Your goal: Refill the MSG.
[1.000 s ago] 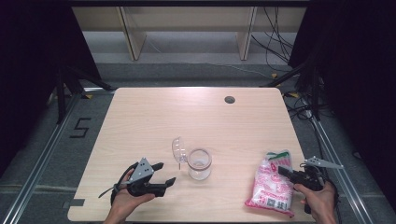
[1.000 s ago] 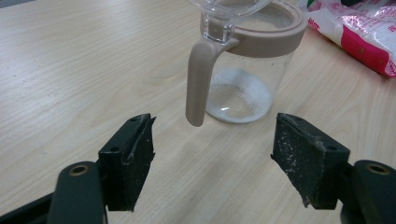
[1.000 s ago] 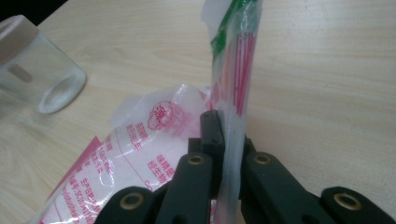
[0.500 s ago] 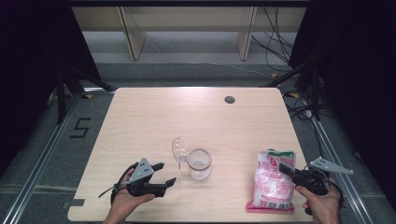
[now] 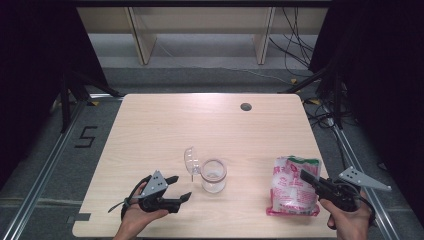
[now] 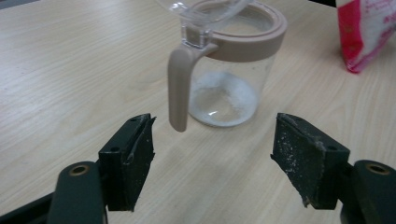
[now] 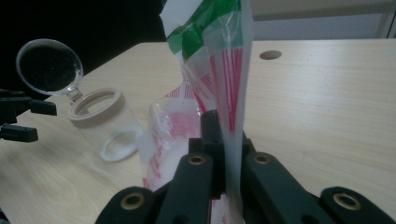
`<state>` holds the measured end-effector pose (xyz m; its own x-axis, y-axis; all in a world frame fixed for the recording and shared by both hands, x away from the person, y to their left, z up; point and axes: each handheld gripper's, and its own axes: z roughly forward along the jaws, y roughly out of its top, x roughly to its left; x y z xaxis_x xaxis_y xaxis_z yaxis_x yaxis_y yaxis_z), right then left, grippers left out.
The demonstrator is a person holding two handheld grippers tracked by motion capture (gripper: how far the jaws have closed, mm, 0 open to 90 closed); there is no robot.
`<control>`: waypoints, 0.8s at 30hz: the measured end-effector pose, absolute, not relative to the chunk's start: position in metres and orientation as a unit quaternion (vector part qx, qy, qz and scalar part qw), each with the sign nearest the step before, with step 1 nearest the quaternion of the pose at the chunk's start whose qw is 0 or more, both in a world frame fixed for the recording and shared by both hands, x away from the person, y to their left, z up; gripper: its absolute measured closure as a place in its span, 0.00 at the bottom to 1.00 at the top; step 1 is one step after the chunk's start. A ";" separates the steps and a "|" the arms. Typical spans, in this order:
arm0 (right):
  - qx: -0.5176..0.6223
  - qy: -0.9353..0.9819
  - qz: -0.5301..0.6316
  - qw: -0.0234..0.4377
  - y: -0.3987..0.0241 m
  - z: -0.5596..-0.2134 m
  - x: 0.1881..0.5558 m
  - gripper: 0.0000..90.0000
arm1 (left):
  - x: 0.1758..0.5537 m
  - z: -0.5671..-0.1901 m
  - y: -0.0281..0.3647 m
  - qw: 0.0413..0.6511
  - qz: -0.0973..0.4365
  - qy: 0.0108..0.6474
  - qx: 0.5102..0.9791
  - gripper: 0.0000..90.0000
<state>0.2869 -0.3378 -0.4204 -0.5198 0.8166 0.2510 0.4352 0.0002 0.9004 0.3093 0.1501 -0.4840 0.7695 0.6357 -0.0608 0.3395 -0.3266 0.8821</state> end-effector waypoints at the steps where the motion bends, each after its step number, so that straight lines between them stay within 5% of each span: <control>1: 0.461 0.684 0.538 0.175 -0.336 -0.417 0.285 1.00 | 0.306 -0.484 0.147 0.490 0.152 0.298 0.805 0.32; 24: 0.409 0.705 0.543 0.200 -0.303 -0.372 0.306 1.00 | 0.282 -0.491 0.079 0.505 0.132 0.238 0.819 0.33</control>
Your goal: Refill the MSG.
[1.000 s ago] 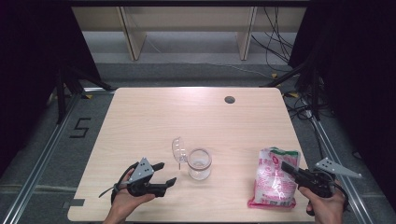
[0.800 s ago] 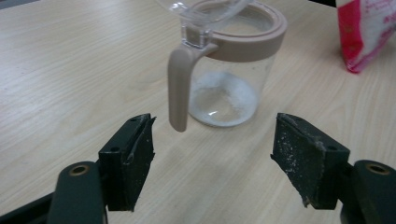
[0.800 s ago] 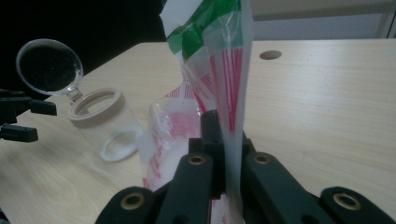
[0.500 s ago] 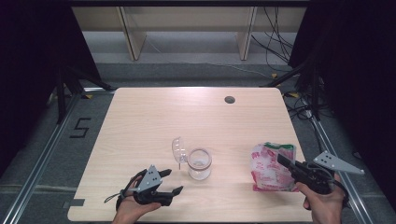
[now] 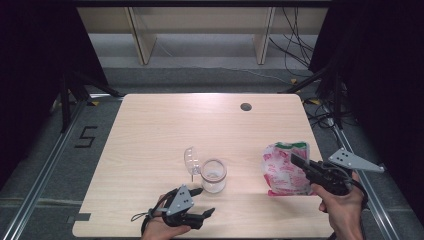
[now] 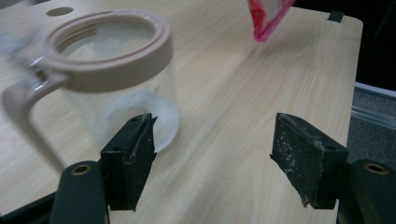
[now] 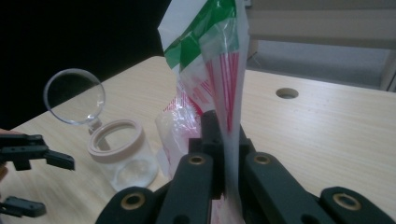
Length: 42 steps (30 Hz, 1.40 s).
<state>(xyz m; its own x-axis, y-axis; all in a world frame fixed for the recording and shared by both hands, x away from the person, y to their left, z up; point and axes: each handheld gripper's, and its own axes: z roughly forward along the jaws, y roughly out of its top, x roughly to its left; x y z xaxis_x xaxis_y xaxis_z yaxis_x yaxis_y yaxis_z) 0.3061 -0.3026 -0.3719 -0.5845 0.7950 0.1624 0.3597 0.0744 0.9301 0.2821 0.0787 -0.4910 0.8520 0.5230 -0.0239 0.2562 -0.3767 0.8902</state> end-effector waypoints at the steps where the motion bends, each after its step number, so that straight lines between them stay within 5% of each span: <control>1: 0.404 0.705 0.548 0.199 -0.299 -0.366 0.308 1.00 | 0.282 -0.491 0.066 0.513 0.132 0.233 0.816 0.33; 11: 0.380 0.717 0.549 0.201 -0.285 -0.341 0.313 1.00 | 0.282 -0.494 -0.006 0.530 0.117 0.237 0.806 0.33; 20: 0.363 0.717 0.559 0.205 -0.275 -0.325 0.311 1.00 | 0.291 -0.486 -0.051 0.550 0.158 0.262 0.777 0.34; 42: 0.328 0.738 0.553 0.204 -0.245 -0.315 0.312 1.00 | 0.301 -0.499 -0.067 0.568 0.231 0.310 0.727 0.55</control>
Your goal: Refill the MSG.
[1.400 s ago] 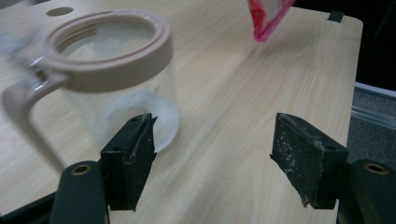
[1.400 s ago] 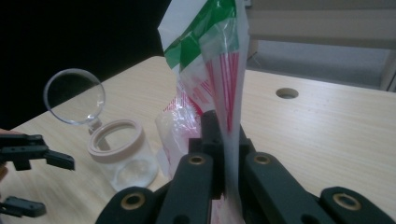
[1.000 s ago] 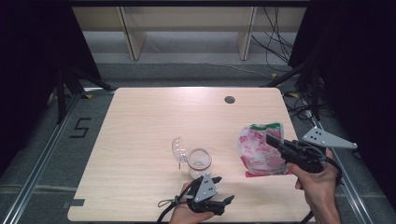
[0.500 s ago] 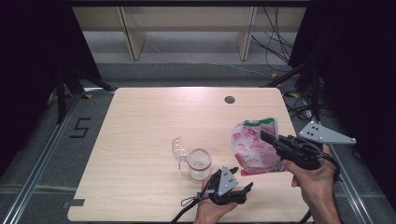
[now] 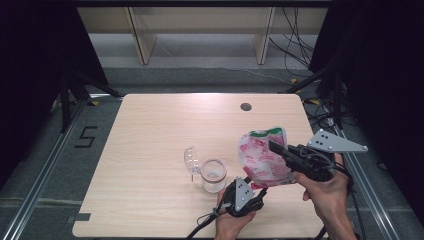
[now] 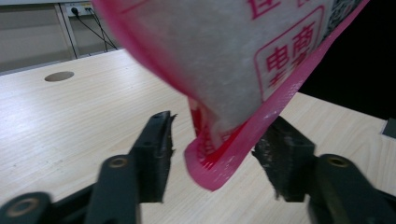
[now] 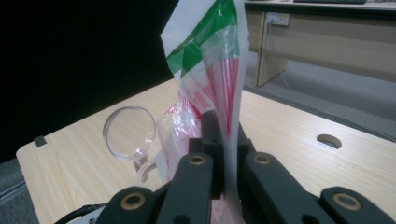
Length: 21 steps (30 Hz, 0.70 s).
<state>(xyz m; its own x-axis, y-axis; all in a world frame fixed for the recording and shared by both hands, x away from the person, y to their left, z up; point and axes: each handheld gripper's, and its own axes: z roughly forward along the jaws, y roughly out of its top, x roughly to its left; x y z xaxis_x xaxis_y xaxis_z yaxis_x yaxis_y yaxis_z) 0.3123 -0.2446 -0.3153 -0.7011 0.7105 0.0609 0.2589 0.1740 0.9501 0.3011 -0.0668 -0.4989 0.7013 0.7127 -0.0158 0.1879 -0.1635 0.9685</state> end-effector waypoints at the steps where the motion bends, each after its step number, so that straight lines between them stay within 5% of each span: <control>1: 0.328 0.741 0.550 0.203 -0.239 -0.314 0.313 1.00 | 0.300 -0.499 -0.068 0.569 0.237 0.313 0.722 0.62; 8: 0.322 0.750 0.536 0.216 -0.226 -0.310 0.320 1.00 | 0.303 -0.500 -0.067 0.583 0.250 0.326 0.701 0.78; 21: 0.298 0.776 0.508 0.225 -0.200 -0.300 0.341 1.00 | 0.307 -0.500 -0.068 0.621 0.211 0.344 0.672 0.80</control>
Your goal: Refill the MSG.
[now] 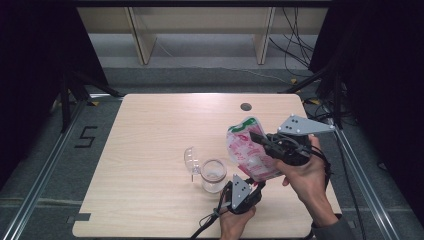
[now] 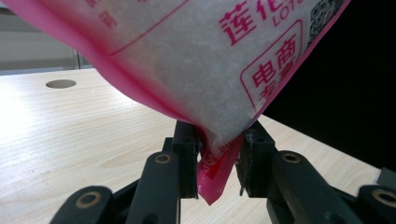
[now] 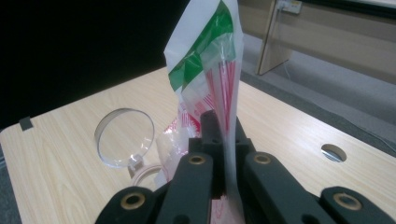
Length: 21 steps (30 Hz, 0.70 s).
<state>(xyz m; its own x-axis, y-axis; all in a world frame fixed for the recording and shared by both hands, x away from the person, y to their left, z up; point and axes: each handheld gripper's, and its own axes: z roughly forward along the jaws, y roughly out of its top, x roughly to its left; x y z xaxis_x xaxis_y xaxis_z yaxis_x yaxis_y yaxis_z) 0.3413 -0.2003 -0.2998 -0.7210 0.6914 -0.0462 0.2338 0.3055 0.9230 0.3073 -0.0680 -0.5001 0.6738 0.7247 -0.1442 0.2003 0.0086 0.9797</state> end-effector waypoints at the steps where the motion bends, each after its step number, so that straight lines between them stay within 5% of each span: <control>1: 0.298 0.776 0.508 0.225 -0.200 -0.300 0.341 1.00 | 0.307 -0.500 -0.068 0.621 0.211 0.344 0.672 0.79; 21: 0.288 0.825 0.447 0.189 -0.155 -0.300 0.366 1.00 | 0.321 -0.504 -0.068 0.658 0.164 0.360 0.641 0.80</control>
<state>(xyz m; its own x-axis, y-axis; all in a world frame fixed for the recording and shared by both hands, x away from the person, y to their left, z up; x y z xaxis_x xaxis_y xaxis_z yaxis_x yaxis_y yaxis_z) 0.3664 -0.1547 -0.3003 -0.7620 0.6453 -0.0546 0.3067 0.4338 0.8472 0.3214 -0.0677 -0.5040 0.6868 0.6773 -0.2637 0.2457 0.1252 0.9612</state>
